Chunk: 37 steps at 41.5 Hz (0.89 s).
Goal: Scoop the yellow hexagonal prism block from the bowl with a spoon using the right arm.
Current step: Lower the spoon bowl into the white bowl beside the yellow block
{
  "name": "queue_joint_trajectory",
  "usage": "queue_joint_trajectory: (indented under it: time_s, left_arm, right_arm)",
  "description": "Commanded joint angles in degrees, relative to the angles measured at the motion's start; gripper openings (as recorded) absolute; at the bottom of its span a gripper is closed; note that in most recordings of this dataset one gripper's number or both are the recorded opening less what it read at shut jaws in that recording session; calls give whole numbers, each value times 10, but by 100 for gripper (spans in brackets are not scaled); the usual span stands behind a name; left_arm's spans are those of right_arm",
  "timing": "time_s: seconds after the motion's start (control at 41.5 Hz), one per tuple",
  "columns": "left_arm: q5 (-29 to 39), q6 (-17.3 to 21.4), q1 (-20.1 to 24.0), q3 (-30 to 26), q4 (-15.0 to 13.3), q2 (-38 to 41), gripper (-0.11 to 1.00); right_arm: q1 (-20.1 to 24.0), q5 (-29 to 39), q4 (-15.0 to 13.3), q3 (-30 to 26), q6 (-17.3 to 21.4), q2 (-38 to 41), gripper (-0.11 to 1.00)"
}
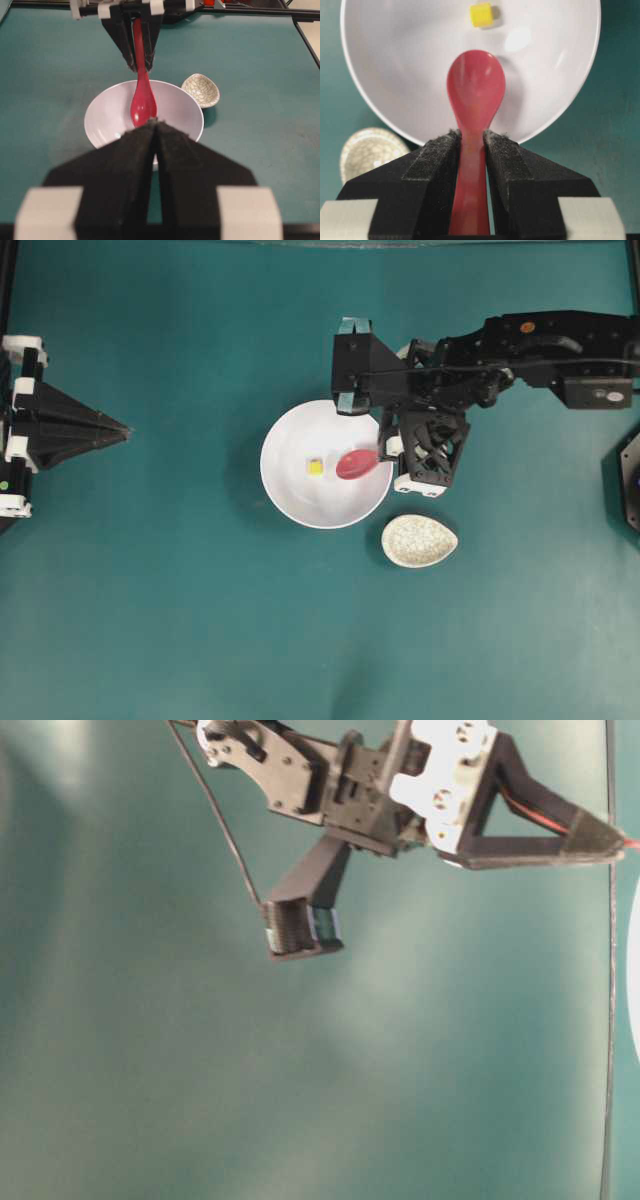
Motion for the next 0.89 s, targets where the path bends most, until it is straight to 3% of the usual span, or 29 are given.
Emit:
queue_joint_trajectory:
  time_s: [0.0,0.868]
  left_arm:
    - [-4,1,1,-8,1,5,1]
    - [-4,2,1,-9,1,2,1]
  right_arm:
    - [0,-12,-1,-12,-2,-3,24]
    - [13,-99,-1,-11,-6,40,24]
